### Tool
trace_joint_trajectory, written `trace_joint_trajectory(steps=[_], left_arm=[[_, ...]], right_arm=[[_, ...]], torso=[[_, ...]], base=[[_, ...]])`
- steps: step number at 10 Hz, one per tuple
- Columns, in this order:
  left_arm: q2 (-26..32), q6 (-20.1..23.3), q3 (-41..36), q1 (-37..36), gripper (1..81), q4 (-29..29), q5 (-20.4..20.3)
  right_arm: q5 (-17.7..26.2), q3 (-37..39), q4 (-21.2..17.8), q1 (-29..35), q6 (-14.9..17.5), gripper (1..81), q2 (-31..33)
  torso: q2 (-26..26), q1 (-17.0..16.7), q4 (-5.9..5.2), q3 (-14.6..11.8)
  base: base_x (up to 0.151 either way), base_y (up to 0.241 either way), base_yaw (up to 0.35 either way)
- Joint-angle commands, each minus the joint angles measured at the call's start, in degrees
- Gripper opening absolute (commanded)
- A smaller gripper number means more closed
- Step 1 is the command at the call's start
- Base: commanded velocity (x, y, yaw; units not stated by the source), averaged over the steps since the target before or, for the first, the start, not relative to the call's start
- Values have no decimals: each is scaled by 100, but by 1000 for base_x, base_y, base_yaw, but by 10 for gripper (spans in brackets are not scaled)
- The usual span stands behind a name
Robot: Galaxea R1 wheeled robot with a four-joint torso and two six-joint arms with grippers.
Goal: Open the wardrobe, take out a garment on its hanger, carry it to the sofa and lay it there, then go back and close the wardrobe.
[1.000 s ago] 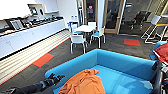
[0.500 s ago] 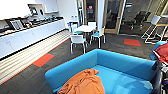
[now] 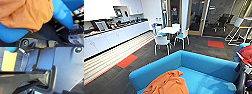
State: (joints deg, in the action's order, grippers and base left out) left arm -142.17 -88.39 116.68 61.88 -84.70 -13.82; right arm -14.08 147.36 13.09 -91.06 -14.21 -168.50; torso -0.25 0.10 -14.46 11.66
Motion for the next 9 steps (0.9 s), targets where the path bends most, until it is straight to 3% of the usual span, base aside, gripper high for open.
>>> trace_joint_trajectory(steps=[1,2,3,5,8,9], left_arm=[[-232,15,932,715,811,-995,-200],[-443,15,1293,962,811,-996,-191],[-620,15,1613,1181,811,-987,-200],[-979,24,2147,1506,811,-1021,-208],[-1332,59,2517,1727,811,-1057,-208],[-1420,59,2641,1727,811,-1057,-208]], right_arm=[[265,142,-52,136,-11,811,-125],[265,195,-52,145,-11,811,-160],[265,222,-61,145,-11,811,-169],[265,222,-52,145,-11,811,-169],[265,222,-44,145,6,811,-169],[265,231,-44,145,6,811,-169]], torso=[[0,0,0,6],[-7,-7,0,-40],[-7,-10,269,-68],[-11,-10,518,-74],[-13,-10,1017,-77],[-13,-10,975,-79]], base=[[0,0,0],[0,0,0],[0,0,0],[0,0,0],[0,0,0],[0,0,0]])
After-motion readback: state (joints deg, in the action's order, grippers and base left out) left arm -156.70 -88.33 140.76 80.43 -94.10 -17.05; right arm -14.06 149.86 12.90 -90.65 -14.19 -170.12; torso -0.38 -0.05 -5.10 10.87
